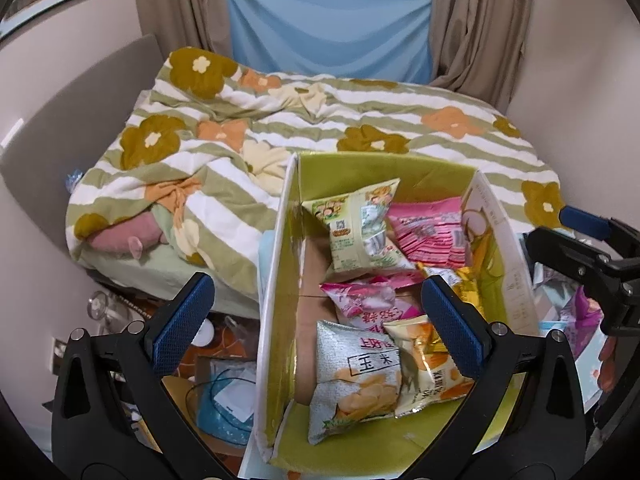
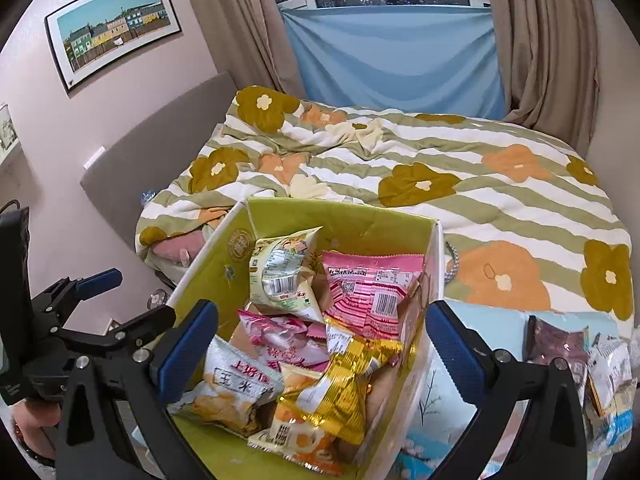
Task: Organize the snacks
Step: 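Grasp the blue OISHI bag with the left tool while the right grasps the purple chips bag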
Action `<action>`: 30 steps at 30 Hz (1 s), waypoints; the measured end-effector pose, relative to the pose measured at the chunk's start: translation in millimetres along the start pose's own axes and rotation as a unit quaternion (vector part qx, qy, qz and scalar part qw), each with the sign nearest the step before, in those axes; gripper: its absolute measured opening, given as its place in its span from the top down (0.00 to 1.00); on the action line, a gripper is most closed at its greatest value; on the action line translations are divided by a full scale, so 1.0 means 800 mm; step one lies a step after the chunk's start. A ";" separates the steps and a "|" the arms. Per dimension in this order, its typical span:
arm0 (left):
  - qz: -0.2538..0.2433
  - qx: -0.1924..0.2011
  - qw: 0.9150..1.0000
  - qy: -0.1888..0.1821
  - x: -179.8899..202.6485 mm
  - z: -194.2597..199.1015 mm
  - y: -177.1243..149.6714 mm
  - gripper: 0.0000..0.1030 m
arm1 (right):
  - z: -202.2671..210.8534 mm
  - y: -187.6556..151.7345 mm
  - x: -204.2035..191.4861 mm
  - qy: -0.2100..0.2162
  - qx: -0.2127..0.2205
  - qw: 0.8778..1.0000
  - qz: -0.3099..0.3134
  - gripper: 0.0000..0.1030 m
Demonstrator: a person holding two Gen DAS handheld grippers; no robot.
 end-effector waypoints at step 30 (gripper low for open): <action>-0.064 0.035 0.994 -0.079 0.231 0.083 -0.067 0.00 | 0.217 -0.136 0.196 -0.123 0.042 0.983 -0.127 0.00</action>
Point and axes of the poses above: each gripper's, at about its wrist camera, not at the fingertips, and z roughly against the way its jaws point, x to its right, y to its top, the point moved 5 cm from there along -z, roughly the way its jaws point, and after that the axes turned 5 degrees about y, right-handed, at the moved point
